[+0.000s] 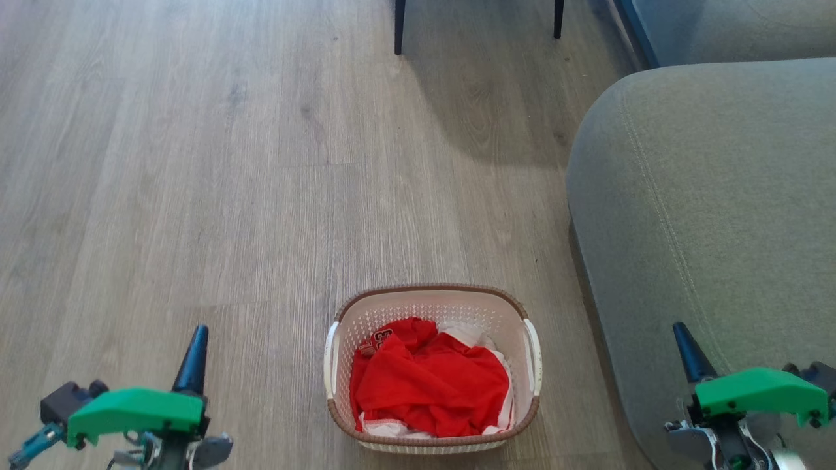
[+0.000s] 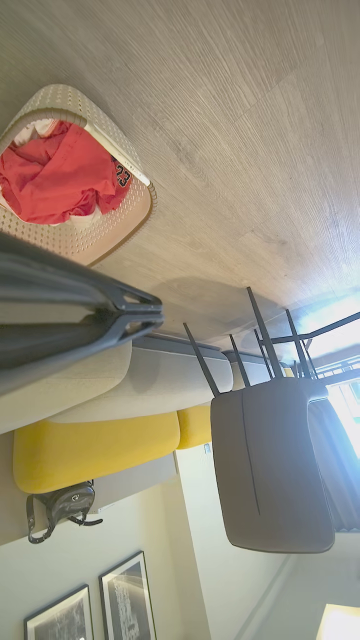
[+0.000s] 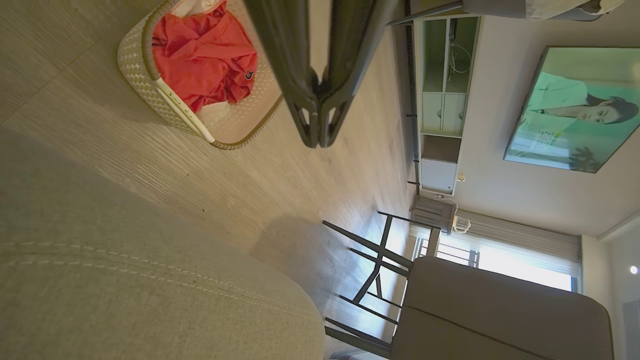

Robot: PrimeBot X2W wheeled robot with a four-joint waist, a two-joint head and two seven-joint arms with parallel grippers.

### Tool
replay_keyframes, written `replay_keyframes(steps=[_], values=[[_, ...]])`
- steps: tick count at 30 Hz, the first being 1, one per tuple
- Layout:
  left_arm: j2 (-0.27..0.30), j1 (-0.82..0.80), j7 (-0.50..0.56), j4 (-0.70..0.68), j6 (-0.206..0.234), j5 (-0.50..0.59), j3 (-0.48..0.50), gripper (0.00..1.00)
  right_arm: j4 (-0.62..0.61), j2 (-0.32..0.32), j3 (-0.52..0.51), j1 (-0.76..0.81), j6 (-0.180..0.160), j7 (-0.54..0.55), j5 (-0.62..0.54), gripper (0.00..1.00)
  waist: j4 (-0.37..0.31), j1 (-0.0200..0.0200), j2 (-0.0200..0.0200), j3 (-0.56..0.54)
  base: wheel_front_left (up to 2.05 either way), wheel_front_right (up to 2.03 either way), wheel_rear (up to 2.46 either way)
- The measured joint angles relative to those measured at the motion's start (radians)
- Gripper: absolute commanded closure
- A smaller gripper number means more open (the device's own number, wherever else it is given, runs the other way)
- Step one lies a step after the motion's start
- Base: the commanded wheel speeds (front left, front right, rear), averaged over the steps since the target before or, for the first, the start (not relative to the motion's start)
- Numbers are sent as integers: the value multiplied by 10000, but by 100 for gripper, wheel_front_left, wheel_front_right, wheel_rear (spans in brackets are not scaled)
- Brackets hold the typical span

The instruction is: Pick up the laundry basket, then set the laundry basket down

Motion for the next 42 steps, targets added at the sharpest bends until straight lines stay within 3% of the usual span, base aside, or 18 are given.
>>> replay_keyframes(steps=[33,42], values=[[-222,-752,880,376,-665,-3471,711,100,222,-4,-581,-427,-2,932,3618,100,-63,0,0,6,0,0,0],[-267,-839,959,378,-665,-3505,731,100,236,-4,-608,-581,-2,961,3651,100,-64,0,0,6,0,0,0]])
